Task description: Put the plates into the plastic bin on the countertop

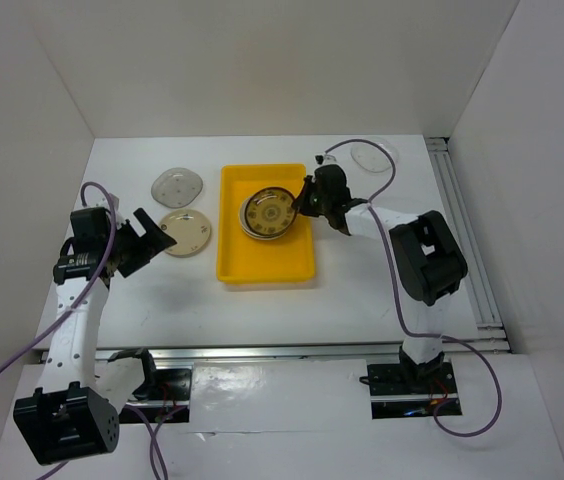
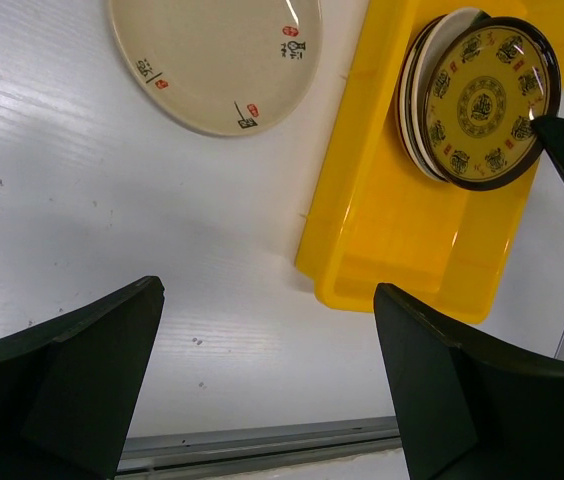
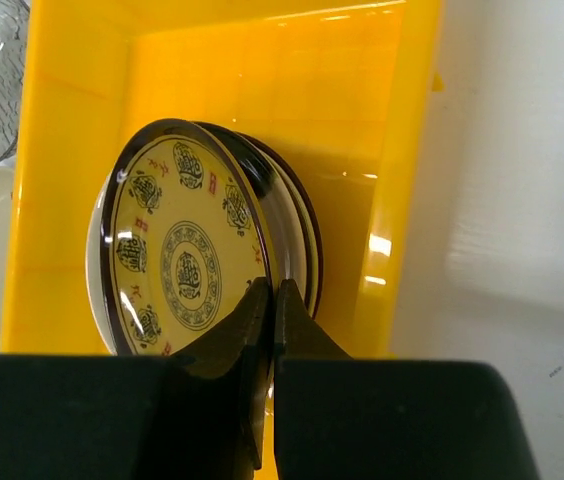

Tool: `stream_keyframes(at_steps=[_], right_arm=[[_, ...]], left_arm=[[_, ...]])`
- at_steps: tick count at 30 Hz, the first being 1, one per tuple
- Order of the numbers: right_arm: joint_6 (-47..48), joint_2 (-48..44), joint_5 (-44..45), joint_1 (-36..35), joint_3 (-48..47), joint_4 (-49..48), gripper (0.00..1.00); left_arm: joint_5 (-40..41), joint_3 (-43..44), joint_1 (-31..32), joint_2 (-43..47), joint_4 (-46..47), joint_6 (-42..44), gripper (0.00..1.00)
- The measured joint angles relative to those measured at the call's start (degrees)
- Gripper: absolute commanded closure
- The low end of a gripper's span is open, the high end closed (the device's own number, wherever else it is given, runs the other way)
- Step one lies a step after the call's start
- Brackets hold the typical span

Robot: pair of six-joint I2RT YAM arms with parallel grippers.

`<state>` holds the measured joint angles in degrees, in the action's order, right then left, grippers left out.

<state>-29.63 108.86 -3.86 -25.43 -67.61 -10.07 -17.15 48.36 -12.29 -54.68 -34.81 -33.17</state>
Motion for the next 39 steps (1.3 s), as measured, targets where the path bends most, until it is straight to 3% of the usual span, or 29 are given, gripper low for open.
stream_keyframes(at_steps=[4,5,6,10,11,12,13,23,28,32,39], right_arm=[[0.85,1.09,0.26,-0.63,-2.34,0.28,0.78],[0.94,1.09,0.24,-0.90,-2.60,0.31,0.60],[0.87,1.05,0.33,-1.25,-2.91,0.28,0.51],[2.23,-0.07,0.42,-3.15,-3.10,0.76,0.25],[2.36,-0.66,0.68,-3.72,-3.10,1.01,0.15],[2.49,-1.64,0.63,-4.31,-3.10,1.29,0.12],[2.71,-2.80,0.96,-5.01,-3.10,1.55,0.01],[5.38,-23.69,4.98,-12.79,0.94,2.38,0.01],[6.49,-24.94,6.58,-12.55,1.73,2.67,0.01],[5.92,-28.89,7.58,-12.57,10.27,2.80,0.01],[3.17,-38.71,5.99,-13.22,24.17,2.54,0.01]], left_arm=[[0.00,0.00,0.00,0.00,0.00,0.00,0.00],[0.00,0.00,0.00,0.00,0.00,0.00,0.00],[0.00,0.00,0.00,0.00,0.00,0.00,0.00],[0.00,-0.31,0.00,0.02,0.22,-0.28,0.00],[0.00,-0.46,0.00,0.02,0.24,-0.37,0.00],[0.00,-1.27,0.00,0.11,0.92,-1.03,0.00],[-0.02,-2.38,0.00,0.17,1.60,-1.81,0.00],[1.68,-22.49,-0.02,-0.52,15.10,-14.19,0.00],[3.04,-23.67,-0.02,-2.58,22.49,-17.86,0.00],[4.70,-24.17,-0.02,-3.89,28.87,-19.69,0.00],[7.63,-24.13,-0.07,-16.09,40.81,-24.00,0.04]])
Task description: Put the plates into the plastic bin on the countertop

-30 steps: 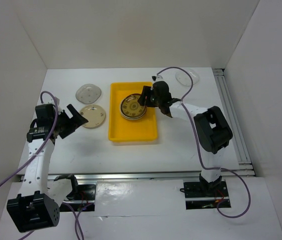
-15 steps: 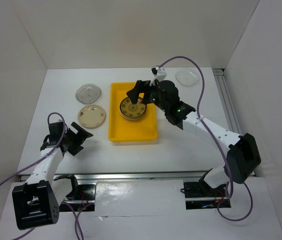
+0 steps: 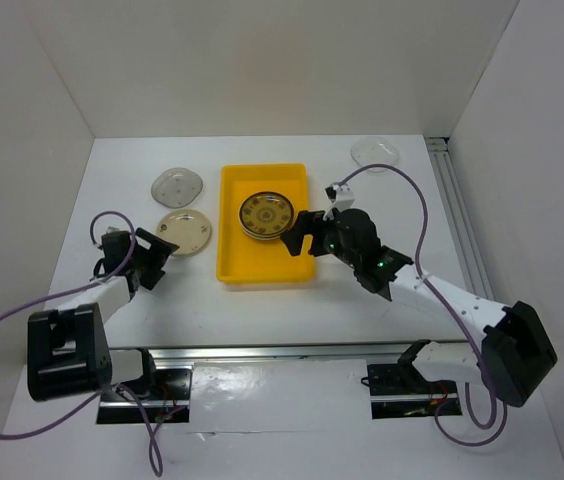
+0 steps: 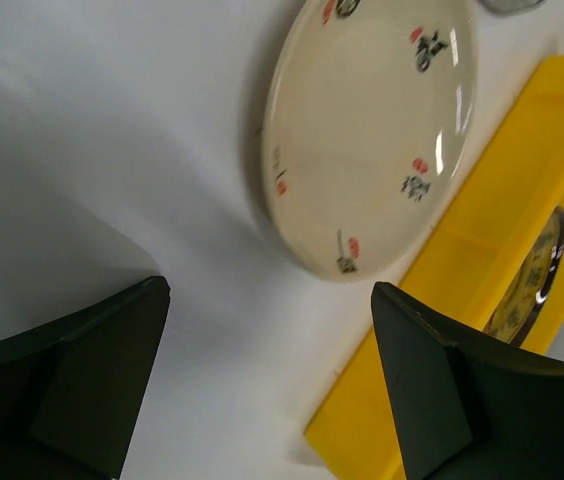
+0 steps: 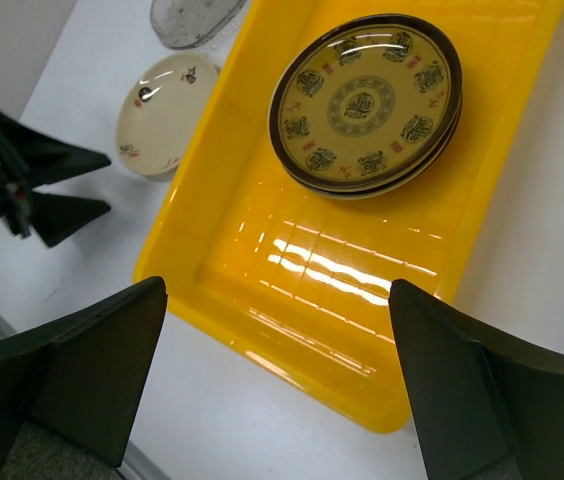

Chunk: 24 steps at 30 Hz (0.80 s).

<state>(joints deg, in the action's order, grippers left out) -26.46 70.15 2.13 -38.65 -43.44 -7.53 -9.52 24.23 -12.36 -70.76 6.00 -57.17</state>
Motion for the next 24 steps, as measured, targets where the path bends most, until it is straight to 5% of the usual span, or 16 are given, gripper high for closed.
stream_keyframes(at_steps=[6,17,21,24], right_arm=[[-0.74,-7.87,-0.24,-0.59,2.64,0.61,0.01],[-0.94,-13.11,0.72,-0.59,2.64,2.40,0.01],[-0.94,-14.38,1.01,-0.59,2.64,3.89,0.01],[-0.94,-15.76,1.55,-0.57,2.64,4.76,0.01]], left_arm=[[0.48,4.79,-0.13,-11.37,9.31,-1.29,0.29],[0.68,7.80,-0.85,-16.63,9.16,-2.69,0.57],[0.39,10.80,-0.85,-19.26,7.43,-3.10,0.59],[0.39,12.87,-0.85,-21.18,6.19,-2.93,0.81]])
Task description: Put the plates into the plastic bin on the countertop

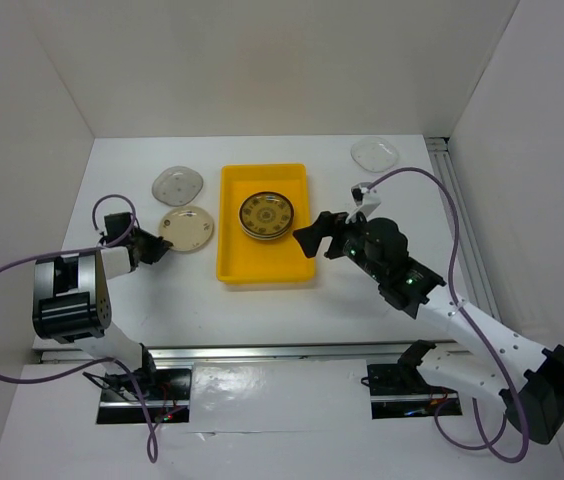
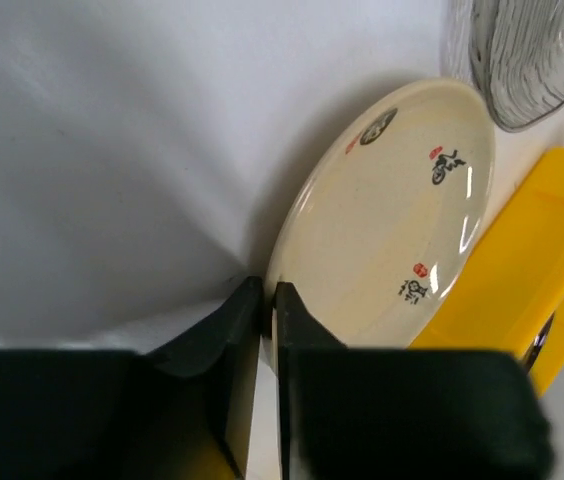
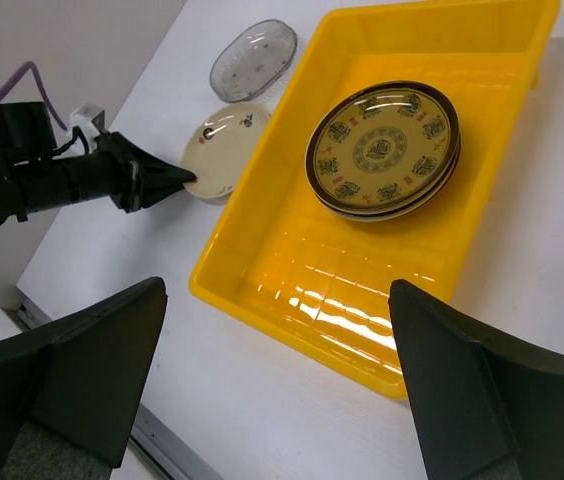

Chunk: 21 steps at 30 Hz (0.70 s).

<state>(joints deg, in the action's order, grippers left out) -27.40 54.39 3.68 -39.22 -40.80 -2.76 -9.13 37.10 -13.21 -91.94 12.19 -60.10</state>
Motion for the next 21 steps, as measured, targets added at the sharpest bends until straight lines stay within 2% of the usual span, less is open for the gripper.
stream_keyframes(at_steps=[1,3,4,9,12,17,21], right_arm=[[0.00,-0.52,0.09,0.02,0.00,0.37,0.01],[0.00,-1.66,0.28,0.31,0.00,0.92,0.01],[0.00,-2.21,0.35,0.57,0.00,1.16,0.01],[0.02,-3.91,0.66,2.27,0.00,2.54,0.01],[0.02,-4.44,0.68,3.63,-0.02,3.85,0.01],[0.02,-5.66,0.74,5.66,-0.02,6.01,0.01],[0.02,-7.13,1.05,6.86,-0.09,7.61,0.01]], left_arm=[[-0.02,0.33,-0.07,-0.44,-0.33,-0.02,0.87],[-0.52,0.59,-0.31,-0.70,-0.59,-0.35,0.93],[-0.66,0.61,-0.37,-0.72,-0.61,-0.35,1.00],[-0.90,0.59,-0.39,-0.52,-0.81,-0.35,1.00],[-0.79,-0.85,-0.42,2.54,-2.49,-0.31,1.00],[2.25,-4.66,-0.02,19.91,-13.79,0.15,1.00],[6.71,-1.99,3.23,34.07,-19.80,0.57,1.00]])
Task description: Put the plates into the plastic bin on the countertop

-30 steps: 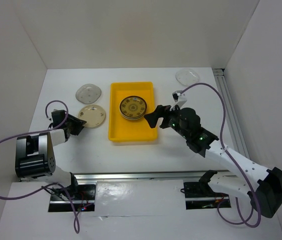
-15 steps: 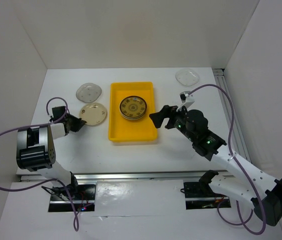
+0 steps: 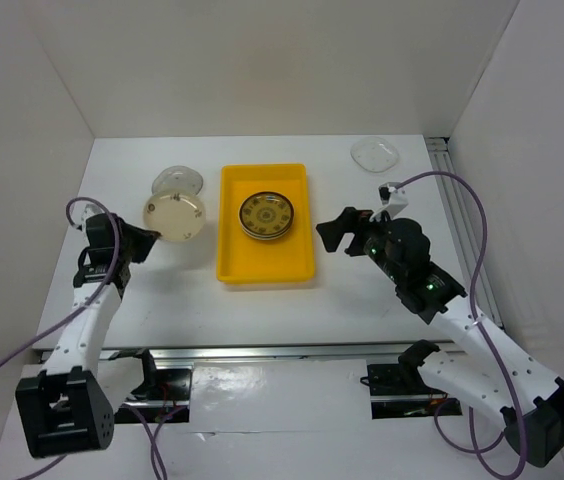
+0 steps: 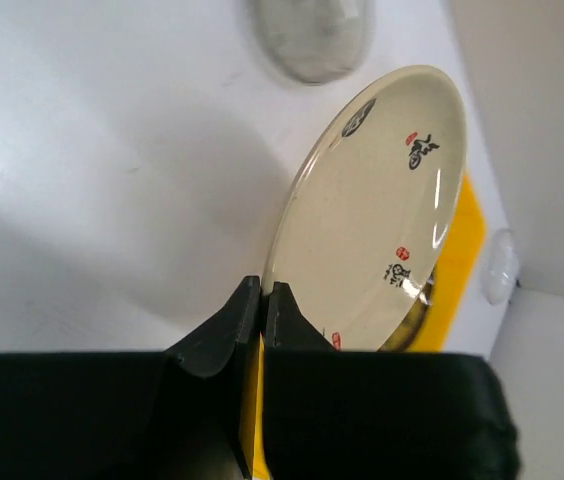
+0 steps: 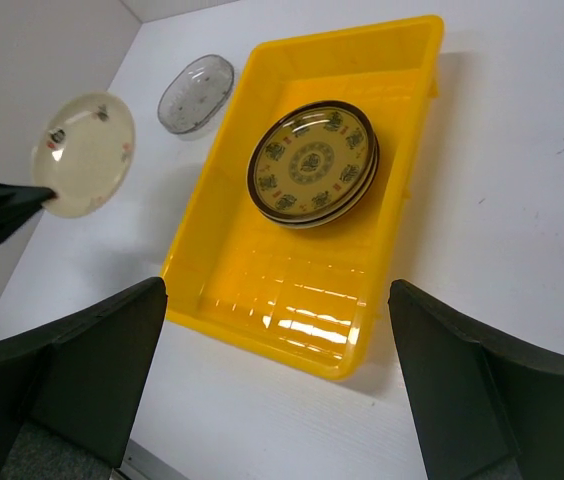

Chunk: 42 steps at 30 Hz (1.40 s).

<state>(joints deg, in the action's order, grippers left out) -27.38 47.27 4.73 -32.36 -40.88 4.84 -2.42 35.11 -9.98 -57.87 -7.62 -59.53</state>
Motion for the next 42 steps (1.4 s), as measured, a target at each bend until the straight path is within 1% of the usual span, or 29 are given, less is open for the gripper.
stream_keyframes(at_steps=[2,5,7,11,14,18,24,26,27,29,30,31,33,34,36,40,42], right_arm=[[-0.02,-0.72,0.24,0.63,0.00,0.66,0.01],[-0.02,-1.07,0.61,1.44,0.00,1.05,0.01],[-0.22,-1.07,0.76,1.60,0.00,1.51,0.01],[-0.28,-1.03,1.09,1.75,0.00,2.34,0.01],[-0.28,-1.01,1.14,2.43,0.00,2.58,0.01],[-0.24,-1.01,1.27,3.65,0.09,2.78,0.01],[-0.24,-0.61,0.44,5.55,0.42,2.86,0.01],[-0.24,-0.42,0.31,5.95,0.92,2.93,0.01],[-0.24,-0.31,0.22,6.08,1.18,2.95,0.01],[-0.24,-0.02,-0.04,6.29,1.25,3.04,0.01],[-0.22,0.02,-0.09,6.43,1.25,3.04,0.01],[-0.20,0.02,-0.20,6.49,1.25,3.02,0.01],[-0.20,0.13,-0.35,6.51,1.25,2.97,0.01],[-0.20,0.28,-0.42,6.51,1.25,2.97,0.01],[-0.20,0.98,-0.68,6.54,1.25,2.73,0.01],[-0.26,5.05,-2.38,7.30,1.18,2.05,0.01],[-0.52,8.87,-4.35,9.49,1.11,1.66,0.01]], left_arm=[[0.46,3.17,2.27,2.38,-0.87,0.92,1.00],[-2.27,7.32,5.38,0.79,0.50,2.38,1.00],[-4.39,10.62,8.26,-4.37,1.55,3.56,1.00],[-8.79,20.39,15.78,-20.59,3.67,6.03,1.00],[-11.02,25.18,19.43,-30.38,5.20,7.17,1.00],[-11.87,28.81,21.57,-37.79,4.13,8.07,1.00],[-11.80,34.91,22.71,-45.97,3.50,9.01,1.00],[-11.78,36.52,23.08,-47.84,2.89,9.79,0.88],[-11.58,37.00,23.28,-48.48,2.58,9.90,0.74],[-11.39,37.66,23.47,-49.22,1.66,10.29,0.57],[-11.10,37.66,23.63,-49.22,1.33,10.29,0.41],[-10.95,37.66,23.69,-49.20,0.96,10.47,0.34],[-10.29,37.66,23.82,-49.00,0.57,10.36,0.25],[-9.66,37.66,23.98,-48.65,0.13,10.36,0.08],[-8.59,37.66,24.13,-47.25,-1.11,10.78,0.00],[-7.15,37.66,25.20,-41.07,-2.97,11.65,0.00],[-6.82,37.59,25.90,-36.24,-3.58,12.04,0.00]])
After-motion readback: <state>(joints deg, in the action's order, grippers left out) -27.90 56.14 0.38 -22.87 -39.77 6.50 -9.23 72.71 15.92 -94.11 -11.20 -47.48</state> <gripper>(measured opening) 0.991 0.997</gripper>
